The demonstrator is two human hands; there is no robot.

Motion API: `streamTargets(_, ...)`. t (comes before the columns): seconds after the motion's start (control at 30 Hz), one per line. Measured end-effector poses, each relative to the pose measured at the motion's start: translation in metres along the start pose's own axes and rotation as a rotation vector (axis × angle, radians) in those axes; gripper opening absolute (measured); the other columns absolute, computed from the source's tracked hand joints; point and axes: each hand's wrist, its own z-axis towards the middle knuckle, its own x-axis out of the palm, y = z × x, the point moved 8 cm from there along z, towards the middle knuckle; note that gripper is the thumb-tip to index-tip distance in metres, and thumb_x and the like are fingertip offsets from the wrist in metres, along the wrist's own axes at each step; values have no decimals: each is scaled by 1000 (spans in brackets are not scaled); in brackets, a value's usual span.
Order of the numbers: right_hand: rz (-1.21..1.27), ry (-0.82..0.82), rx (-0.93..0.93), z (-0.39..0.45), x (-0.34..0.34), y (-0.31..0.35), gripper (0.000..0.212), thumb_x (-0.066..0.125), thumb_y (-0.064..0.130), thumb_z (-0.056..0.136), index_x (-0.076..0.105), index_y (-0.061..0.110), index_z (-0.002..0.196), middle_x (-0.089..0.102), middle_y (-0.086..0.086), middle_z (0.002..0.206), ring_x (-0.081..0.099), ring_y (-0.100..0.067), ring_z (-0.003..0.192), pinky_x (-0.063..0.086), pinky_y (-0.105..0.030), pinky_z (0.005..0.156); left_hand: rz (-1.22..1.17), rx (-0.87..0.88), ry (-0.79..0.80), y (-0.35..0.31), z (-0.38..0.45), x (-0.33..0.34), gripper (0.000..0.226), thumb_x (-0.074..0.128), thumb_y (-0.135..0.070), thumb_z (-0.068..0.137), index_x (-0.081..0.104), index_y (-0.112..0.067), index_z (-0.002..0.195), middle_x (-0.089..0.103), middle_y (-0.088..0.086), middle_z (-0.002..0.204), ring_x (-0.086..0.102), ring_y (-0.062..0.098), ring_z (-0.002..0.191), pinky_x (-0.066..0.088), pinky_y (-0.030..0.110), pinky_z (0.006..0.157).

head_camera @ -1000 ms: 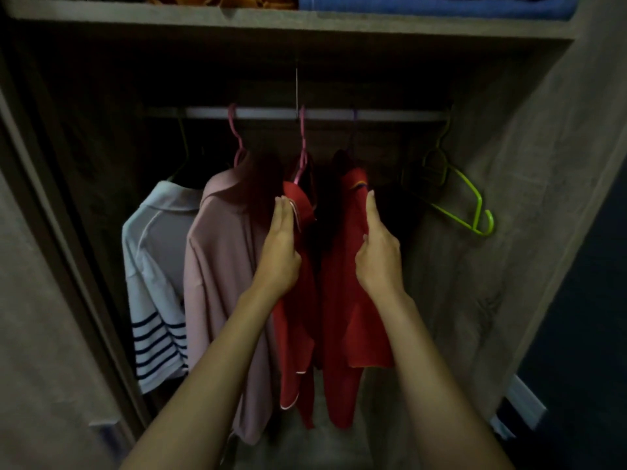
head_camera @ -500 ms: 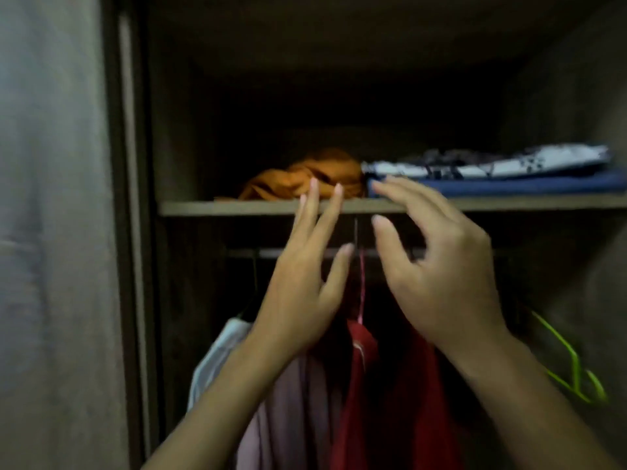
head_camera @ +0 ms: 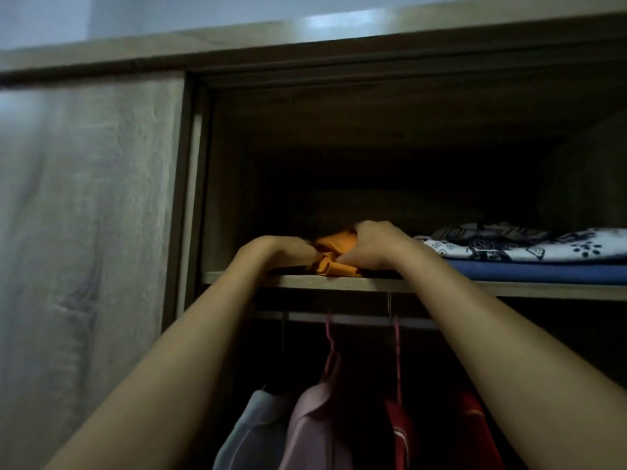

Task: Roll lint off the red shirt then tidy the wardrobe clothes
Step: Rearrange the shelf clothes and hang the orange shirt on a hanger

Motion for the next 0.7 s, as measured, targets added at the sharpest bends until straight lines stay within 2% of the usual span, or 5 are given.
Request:
streamTargets(0.07,30,-6,-1,-4,-1,0,48,69,47,78,57,15,112,55,-3,96,53,-18,82,47,-30,68,17,14,-17,2,-1,-3,36,43,-44,95,56,-27,124,56,0,121,51,21,112,36,39,102)
streamTargets(0.17,88,-4,-50,-6,0,1,26,68,43,80,55,20,83,55,-1,82,51,-15,69,41,-27,58,31,4,-12,7,-5,-10,34,46,-52,91,61,-31,113,58,-2,116,52,20,110,36,43,103)
streamTargets(0.4,150,-166,-152,-23,-9,10,30,63,46,79,54,23,61,58,1,66,56,-18,64,37,-30,55,-49,138,-71,1,-38,-16,26,50,-47,91,64,-27,81,63,-1,92,57,15,87,42,35,89)
streamTargets(0.57,343,-405,-169,-73,-33,23,38,64,50,73,57,17,56,57,6,57,54,-9,54,41,-26,50,-192,339,-300,-11,-108,-22,35,45,-44,93,61,-15,80,65,9,88,61,28,82,49,38,77)
streamTargets(0.7,731,-367,-308,-149,-2,43,22,64,29,78,59,18,61,59,8,60,55,-4,57,43,-20,55,-282,441,-527,6,-186,7,31,39,-45,97,58,-23,88,62,0,82,58,15,73,43,35,64)
